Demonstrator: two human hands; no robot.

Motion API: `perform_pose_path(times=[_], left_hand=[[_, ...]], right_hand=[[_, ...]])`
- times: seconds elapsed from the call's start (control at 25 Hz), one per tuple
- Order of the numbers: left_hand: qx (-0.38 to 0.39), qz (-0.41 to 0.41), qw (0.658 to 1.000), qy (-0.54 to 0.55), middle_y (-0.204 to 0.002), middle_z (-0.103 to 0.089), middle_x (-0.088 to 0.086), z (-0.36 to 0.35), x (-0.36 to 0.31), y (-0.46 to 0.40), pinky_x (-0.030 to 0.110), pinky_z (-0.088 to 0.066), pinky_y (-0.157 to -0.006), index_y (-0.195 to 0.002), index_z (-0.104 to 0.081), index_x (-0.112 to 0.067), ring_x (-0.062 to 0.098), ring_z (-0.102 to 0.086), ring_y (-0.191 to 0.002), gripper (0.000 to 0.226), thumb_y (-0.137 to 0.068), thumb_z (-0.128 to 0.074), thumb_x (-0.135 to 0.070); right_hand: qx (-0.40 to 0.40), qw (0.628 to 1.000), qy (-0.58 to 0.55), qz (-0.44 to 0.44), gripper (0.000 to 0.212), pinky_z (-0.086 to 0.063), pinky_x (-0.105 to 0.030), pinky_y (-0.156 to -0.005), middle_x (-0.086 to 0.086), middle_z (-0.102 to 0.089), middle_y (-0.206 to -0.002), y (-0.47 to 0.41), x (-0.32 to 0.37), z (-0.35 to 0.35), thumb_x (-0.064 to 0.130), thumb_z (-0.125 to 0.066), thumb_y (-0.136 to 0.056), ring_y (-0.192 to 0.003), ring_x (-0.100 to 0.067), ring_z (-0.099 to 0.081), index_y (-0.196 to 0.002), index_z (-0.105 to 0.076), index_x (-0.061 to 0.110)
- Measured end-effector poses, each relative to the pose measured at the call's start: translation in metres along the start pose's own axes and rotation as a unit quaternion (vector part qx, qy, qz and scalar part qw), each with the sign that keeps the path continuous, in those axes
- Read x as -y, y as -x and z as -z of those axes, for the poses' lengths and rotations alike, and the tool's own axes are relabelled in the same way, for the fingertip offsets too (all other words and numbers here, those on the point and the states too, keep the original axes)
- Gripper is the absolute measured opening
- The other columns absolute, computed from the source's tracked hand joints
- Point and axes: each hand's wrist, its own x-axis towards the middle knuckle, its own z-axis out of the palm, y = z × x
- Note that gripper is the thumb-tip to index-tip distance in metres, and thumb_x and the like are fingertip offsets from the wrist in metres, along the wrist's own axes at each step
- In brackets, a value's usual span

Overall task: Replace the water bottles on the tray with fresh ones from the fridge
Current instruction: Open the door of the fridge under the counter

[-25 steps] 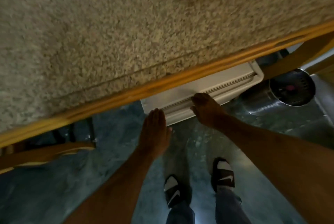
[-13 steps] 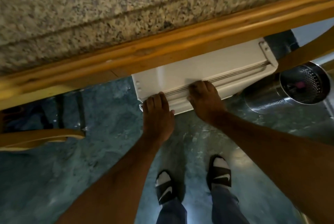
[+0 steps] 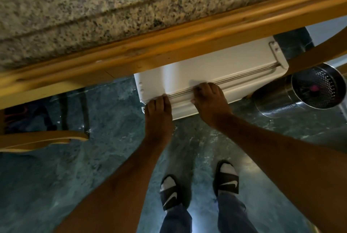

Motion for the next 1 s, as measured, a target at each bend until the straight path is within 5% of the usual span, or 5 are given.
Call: perform_pose_path(times=[1.0], left_hand=[[-0.052,-0.011,0.999,-0.009,-0.123,-0.057,0.017,-0.002,-0.004,0.018,0.047,-0.047,-0.084,-0.135,-0.042,-0.001,0.037,-0.054,-0.102,0.065,-0.073,-0.058,-0.011]], right_hand=[[0.000,0.998,0.027,0.062,0.046,-0.047,-0.044,-0.086,-0.019,-0.056,-0.118,0.004,-0.011,0.003,0.037,-0.056,-0.082,-0.103,-0.037,-0.053,-0.119,-0.053,0.009]])
